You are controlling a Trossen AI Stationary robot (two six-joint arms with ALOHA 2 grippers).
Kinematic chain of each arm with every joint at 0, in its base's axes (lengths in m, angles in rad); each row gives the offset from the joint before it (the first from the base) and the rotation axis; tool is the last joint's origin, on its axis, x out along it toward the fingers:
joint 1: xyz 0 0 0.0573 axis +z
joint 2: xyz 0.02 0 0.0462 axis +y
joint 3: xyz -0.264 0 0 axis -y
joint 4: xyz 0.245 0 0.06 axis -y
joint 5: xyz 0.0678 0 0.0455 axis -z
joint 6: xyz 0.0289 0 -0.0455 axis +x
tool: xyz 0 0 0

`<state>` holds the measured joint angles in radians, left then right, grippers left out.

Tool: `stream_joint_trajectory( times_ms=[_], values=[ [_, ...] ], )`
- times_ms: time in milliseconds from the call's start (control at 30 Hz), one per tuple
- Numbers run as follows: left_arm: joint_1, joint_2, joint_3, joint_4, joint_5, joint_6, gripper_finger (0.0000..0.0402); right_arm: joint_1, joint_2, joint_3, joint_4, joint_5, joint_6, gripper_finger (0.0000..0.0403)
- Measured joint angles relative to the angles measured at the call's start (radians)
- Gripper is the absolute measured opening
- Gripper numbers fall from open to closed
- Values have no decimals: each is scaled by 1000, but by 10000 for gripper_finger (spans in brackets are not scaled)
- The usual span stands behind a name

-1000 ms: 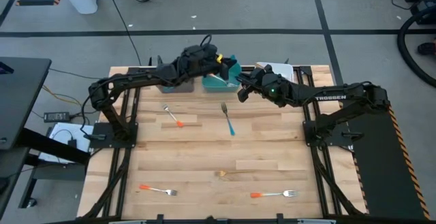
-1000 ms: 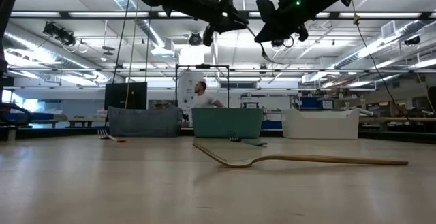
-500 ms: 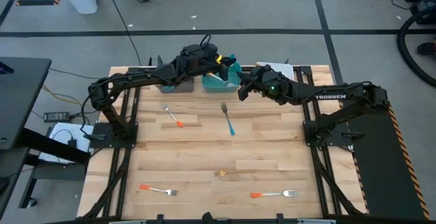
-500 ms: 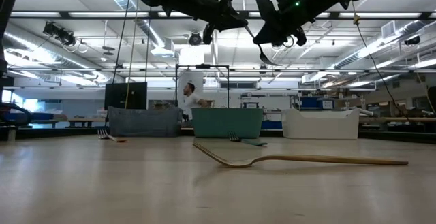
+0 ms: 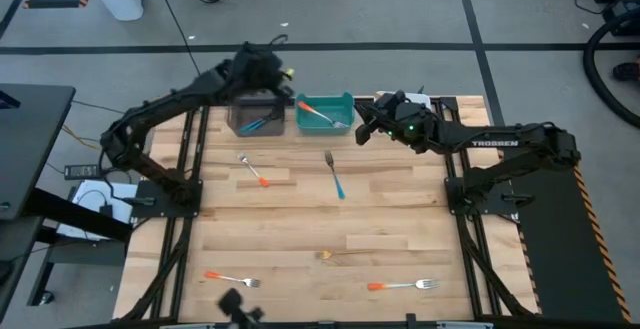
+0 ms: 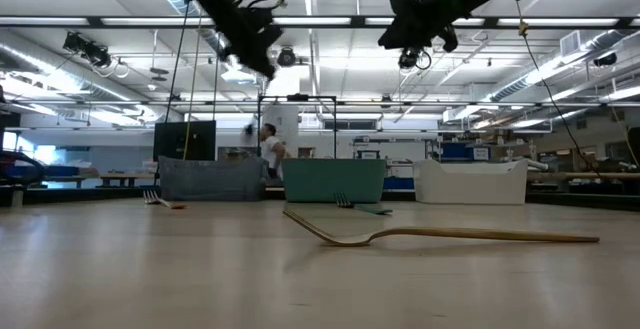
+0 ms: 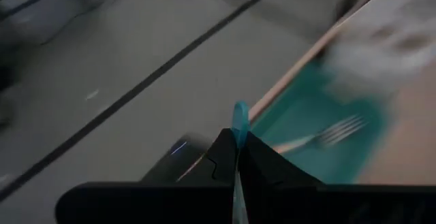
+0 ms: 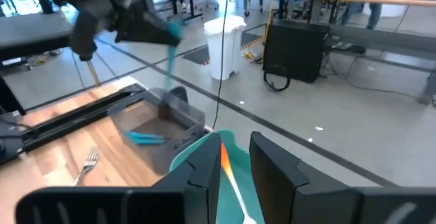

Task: Sort silverware by color (type)
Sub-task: Put the bottom blue fork into the black bin

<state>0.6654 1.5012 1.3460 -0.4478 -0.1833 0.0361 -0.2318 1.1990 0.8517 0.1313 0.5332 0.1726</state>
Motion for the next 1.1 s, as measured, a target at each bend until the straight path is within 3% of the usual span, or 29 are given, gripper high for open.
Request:
stream_joint_trajectory(
  times_ms=[167, 433, 633, 800, 1100],
  values=[
    [92, -6, -3, -245, -75, 135, 12, -3, -7, 0, -3, 22, -17, 85],
    [126, 71, -15, -240, -94, 291, 15, -25, -7, 0, -6, 27, -16, 84],
    [122, 163, -15, -243, -91, 308, 21, -32, -7, 0, -6, 41, -15, 84],
    [123, 218, -15, -261, -93, 311, 45, -32, -8, 0, -6, 53, -15, 84],
    [94, 210, 1, -284, -84, 308, 95, -39, -8, 0, -20, 88, -15, 84]
  ],
)
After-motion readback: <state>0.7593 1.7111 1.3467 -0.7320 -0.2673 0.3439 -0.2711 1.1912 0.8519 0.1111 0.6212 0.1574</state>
